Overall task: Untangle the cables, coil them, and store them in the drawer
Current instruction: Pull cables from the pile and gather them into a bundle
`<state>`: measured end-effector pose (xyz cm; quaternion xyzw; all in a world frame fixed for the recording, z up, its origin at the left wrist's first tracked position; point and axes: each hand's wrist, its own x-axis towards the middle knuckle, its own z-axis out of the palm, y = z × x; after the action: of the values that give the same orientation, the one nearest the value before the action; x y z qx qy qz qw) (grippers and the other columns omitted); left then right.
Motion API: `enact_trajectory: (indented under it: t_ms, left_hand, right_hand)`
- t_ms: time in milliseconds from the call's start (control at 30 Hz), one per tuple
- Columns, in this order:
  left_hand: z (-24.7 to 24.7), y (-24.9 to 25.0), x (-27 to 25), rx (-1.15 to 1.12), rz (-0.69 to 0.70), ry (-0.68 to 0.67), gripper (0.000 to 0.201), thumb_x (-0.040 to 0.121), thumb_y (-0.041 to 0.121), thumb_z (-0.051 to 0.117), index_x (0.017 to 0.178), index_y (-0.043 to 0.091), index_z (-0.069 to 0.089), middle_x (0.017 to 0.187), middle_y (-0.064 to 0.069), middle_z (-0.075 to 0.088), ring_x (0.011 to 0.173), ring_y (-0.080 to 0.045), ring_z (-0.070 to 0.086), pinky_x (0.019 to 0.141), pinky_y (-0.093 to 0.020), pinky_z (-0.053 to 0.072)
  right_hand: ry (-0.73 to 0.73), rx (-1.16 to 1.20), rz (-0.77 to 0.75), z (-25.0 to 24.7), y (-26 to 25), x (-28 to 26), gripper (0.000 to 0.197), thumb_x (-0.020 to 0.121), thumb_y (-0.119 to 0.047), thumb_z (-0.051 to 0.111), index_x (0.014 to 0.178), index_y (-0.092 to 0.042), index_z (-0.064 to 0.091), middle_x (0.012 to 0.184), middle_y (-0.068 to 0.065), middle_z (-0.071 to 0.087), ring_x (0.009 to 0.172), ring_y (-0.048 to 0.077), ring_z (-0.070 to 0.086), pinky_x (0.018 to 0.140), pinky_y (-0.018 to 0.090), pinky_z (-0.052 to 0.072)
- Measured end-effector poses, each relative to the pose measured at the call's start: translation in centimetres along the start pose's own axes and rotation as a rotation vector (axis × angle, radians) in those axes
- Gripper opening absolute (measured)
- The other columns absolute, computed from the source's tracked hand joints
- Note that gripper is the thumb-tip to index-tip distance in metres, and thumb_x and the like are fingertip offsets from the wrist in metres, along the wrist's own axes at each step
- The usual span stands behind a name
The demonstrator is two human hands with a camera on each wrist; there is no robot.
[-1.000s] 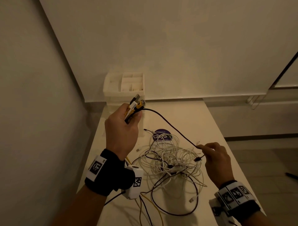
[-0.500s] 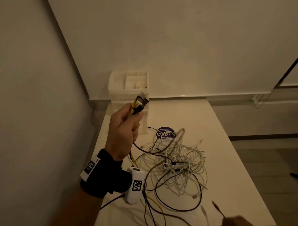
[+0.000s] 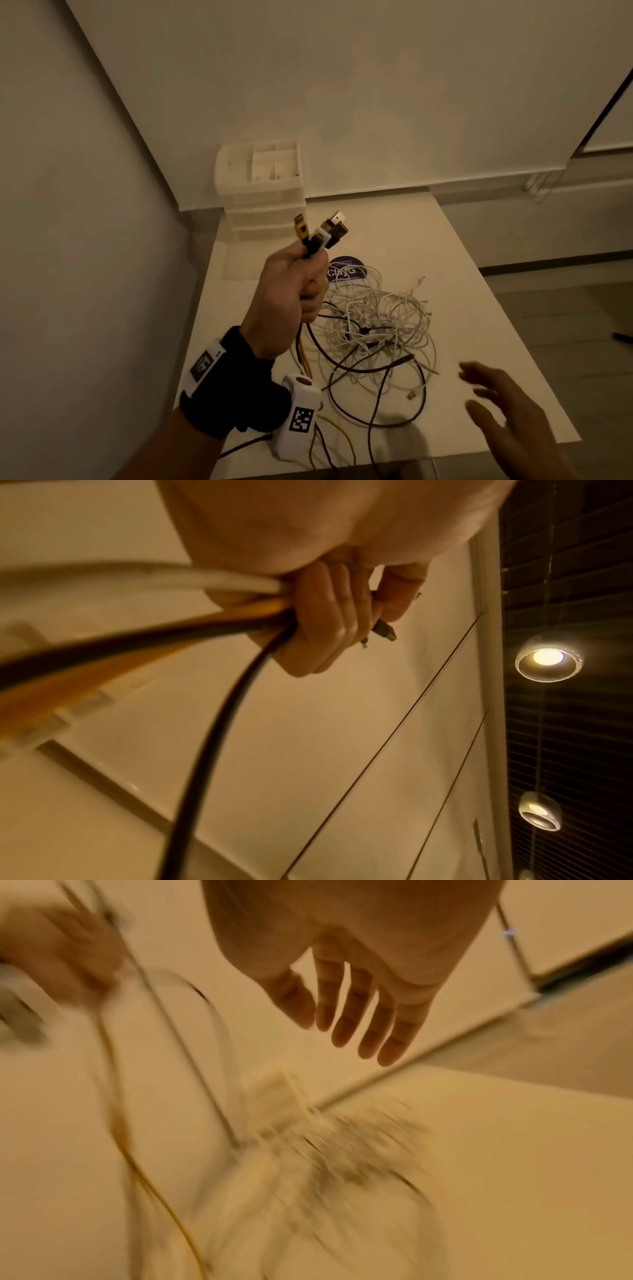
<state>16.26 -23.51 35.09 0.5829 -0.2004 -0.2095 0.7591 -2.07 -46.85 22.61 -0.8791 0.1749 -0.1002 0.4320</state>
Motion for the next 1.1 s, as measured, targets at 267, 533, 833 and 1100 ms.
enact_trajectory:
  t_ms: [267, 533, 833, 1100]
  left_hand:
    - [2.9, -2.0, -1.8, -0.013, -0.028, -0.063, 0.043, 0.094, 0.020, 0.040, 0.053, 0.024, 0.055, 0.049, 0.004, 0.024, 0.039, -0.009, 0.017, 0.039, -0.020, 0.016]
    - [-1.1, -0.7, -2.3, -0.116, 0.035, -0.003, 0.037, 0.094, 0.032, 0.042, 0.064, 0.016, 0.027, 0.055, 0.002, 0.024, 0.043, -0.012, 0.024, 0.042, -0.026, 0.024]
    - [-0.7, -0.3, -1.5, -0.359, 0.113, -0.062, 0.047, 0.075, 0.043, 0.074, 0.061, 0.019, 0.036, 0.051, 0.007, 0.032, 0.039, -0.005, 0.019, 0.040, -0.018, 0.016]
    - [0.4, -2.5, -0.5, -0.317, 0.045, 0.012, 0.038, 0.085, 0.033, 0.055, 0.062, 0.018, 0.029, 0.053, 0.005, 0.027, 0.038, -0.007, 0.020, 0.041, -0.023, 0.011]
  right_hand:
    - [-0.472, 0.307, -0.326, 10.0, -12.6, 3.3, 0.011, 0.092, -0.026, 0.060, 0.082, -0.027, 0.062, 0.073, -0.021, 0.061, 0.068, -0.003, 0.057, 0.066, 0.017, 0.041]
    - [-0.502, 0.243, -0.306, 13.0, -7.9, 1.9, 0.033, 0.092, -0.059, 0.039, 0.072, -0.033, 0.045, 0.057, -0.009, 0.051, 0.053, 0.008, 0.057, 0.056, 0.030, 0.048]
    - [-0.521, 0.189, -0.207, 15.9, -3.2, 1.8, 0.034, 0.086, -0.065, 0.030, 0.064, -0.042, 0.042, 0.058, -0.011, 0.046, 0.054, 0.004, 0.042, 0.058, 0.025, 0.034]
    - [-0.654, 0.001, -0.085, 15.7, -0.1, 2.2, 0.041, 0.098, -0.047, 0.041, 0.062, -0.029, 0.035, 0.059, -0.008, 0.041, 0.056, 0.007, 0.039, 0.061, 0.028, 0.034]
